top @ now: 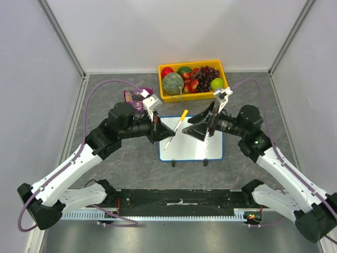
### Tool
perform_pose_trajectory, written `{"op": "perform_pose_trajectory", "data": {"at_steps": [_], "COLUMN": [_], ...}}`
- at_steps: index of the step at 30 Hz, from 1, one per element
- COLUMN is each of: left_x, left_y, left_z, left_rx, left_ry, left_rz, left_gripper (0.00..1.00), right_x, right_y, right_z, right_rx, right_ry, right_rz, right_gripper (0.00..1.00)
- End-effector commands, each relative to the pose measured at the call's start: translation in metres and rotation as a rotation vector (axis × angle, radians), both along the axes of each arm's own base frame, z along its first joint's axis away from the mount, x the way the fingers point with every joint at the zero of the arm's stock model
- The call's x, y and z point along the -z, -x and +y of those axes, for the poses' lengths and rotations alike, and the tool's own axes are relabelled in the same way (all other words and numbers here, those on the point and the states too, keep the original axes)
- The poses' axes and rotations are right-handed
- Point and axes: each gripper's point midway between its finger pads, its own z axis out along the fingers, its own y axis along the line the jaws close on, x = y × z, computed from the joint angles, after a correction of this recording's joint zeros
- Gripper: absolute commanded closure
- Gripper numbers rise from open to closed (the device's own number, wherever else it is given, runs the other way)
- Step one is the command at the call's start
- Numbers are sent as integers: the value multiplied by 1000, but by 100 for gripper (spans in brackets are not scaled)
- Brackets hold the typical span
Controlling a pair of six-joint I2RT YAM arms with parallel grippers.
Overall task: Write a sentence on the whiteboard
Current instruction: Pass from the left arm to the right
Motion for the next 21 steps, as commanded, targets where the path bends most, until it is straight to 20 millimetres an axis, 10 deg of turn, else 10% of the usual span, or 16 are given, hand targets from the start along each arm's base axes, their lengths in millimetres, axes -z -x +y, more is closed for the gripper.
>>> {"op": "perform_pose_trajectory", "data": {"at_steps": [1,7,13,15,21], "left_x": [-38,-37,-33,-31,-19], "left_y": [20,24,24,23,23], "left_z": [-12,-13,-12,-10,-5], "left_rx": [129,153,144,124,94], "left_ry": [125,130,127,119,105], "left_rz": [-12,4,13,15,42], "left_gripper": [98,98,98,97,31], "right_x": [-20,-32,-26,-25,-26], "right_y": [6,12,15,14,3], "right_z": [23,33,41,39,30], "right_rx": [-68,-118,-154,-138,-30], "right_ry": [-82,-174,-158,-149,-134], "right_rz": [-25,-14,0,1,-10], "right_gripper": [9,25,96,100,100]}}
